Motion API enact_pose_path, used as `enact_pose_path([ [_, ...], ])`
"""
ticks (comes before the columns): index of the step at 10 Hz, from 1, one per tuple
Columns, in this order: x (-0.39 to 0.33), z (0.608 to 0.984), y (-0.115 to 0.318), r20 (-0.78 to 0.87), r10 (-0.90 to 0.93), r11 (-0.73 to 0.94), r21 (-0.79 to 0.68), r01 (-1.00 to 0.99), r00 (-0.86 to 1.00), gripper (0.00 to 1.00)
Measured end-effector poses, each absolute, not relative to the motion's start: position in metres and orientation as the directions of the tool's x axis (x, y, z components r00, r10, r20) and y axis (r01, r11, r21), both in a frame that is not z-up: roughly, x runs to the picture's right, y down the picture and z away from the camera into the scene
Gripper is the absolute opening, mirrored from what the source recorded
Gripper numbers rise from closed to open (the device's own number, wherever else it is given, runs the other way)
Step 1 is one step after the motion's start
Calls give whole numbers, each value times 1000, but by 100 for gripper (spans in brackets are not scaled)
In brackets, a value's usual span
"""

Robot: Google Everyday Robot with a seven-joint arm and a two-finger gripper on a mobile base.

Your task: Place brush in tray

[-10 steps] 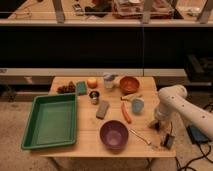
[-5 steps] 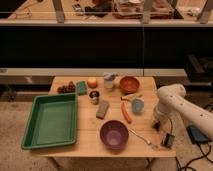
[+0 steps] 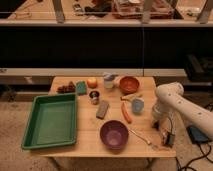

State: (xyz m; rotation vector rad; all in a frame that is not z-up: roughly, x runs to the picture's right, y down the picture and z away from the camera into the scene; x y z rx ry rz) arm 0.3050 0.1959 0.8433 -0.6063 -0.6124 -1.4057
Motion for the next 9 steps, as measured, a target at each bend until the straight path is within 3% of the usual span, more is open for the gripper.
enact_pose_path([
  [6, 316, 797, 124, 693, -697, 348, 104, 932, 183, 0],
  [9, 310, 762, 53, 637, -742, 409, 184, 894, 209, 0],
])
